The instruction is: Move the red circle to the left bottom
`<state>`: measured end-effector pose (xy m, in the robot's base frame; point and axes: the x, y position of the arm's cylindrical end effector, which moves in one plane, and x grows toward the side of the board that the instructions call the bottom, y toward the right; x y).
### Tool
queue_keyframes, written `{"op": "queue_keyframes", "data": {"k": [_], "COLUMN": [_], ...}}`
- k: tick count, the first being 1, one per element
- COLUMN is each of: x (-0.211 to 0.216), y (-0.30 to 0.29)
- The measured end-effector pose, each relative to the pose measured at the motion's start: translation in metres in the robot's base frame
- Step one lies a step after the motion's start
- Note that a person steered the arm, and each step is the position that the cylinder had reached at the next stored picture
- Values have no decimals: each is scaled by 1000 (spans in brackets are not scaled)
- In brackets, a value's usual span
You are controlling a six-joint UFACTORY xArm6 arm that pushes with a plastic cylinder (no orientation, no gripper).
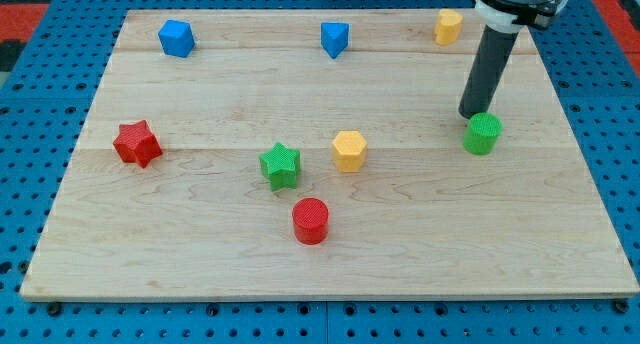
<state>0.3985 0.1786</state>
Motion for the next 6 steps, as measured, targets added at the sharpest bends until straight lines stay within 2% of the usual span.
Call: {"op": "queue_keyframes", "data": {"k": [2,4,6], "x": [5,5,-8], "y": [-38,-40,-125]}}
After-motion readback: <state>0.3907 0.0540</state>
